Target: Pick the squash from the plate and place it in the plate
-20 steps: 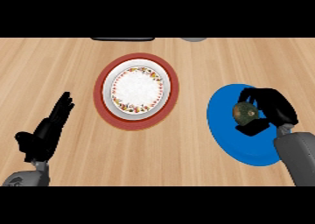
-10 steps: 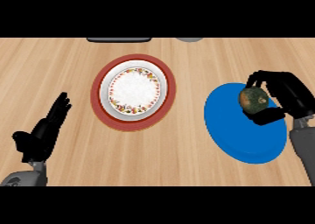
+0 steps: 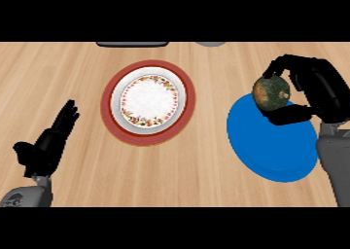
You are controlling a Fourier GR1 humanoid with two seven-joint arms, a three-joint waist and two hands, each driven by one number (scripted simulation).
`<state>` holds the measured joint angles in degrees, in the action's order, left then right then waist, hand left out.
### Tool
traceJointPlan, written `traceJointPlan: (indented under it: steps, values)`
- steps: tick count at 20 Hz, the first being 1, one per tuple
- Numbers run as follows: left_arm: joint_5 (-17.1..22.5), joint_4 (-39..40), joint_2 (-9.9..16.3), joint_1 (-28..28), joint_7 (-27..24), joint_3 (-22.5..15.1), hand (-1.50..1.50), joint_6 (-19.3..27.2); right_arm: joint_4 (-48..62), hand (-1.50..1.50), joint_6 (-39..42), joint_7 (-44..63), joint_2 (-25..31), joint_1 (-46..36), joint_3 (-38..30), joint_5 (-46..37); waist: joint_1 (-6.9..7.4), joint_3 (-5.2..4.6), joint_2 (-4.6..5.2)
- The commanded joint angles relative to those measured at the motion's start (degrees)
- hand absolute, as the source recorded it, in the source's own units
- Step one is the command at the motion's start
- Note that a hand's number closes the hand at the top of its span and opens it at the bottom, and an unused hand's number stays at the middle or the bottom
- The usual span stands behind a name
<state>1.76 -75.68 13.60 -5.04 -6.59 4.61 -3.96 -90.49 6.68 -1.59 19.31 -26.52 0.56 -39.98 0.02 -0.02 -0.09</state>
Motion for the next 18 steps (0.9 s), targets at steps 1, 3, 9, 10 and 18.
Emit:
traceJointPlan:
  steps: [1, 3, 9, 10, 18]
  values:
    - [-0.5, -5.9, -1.5, 2.4, 2.7, -1.2, 0.00, 0.9, 1.6, 1.50, 2.8, 4.8, -2.2, -7.1, 0.0, -0.2, 0.51, 0.02, 0.03]
    - [-2.9, 2.3, -2.3, 0.2, -1.7, -1.3, 0.00, 1.6, -3.8, 1.50, 1.6, 7.8, -6.2, -4.6, 4.7, -2.8, 0.03, -0.01, 0.06]
    - [0.1, 3.8, 1.3, -3.0, -1.3, 2.8, 0.00, -2.0, 9.3, 1.50, 0.9, 6.9, -11.1, -14.4, 6.6, -4.7, 0.53, -0.02, 0.29]
    - [-0.3, 0.2, -1.5, -2.4, 2.1, 0.4, 0.00, -0.5, 9.5, 1.50, 3.1, 8.6, -11.5, -16.2, 6.7, -4.4, 0.52, 0.00, 0.17]
    - [-3.3, 1.8, -3.5, 0.0, -3.4, -1.0, 0.00, 0.9, 28.0, 1.50, -7.3, 8.7, -19.2, -26.0, 11.7, -3.6, 1.22, -0.01, 0.40]
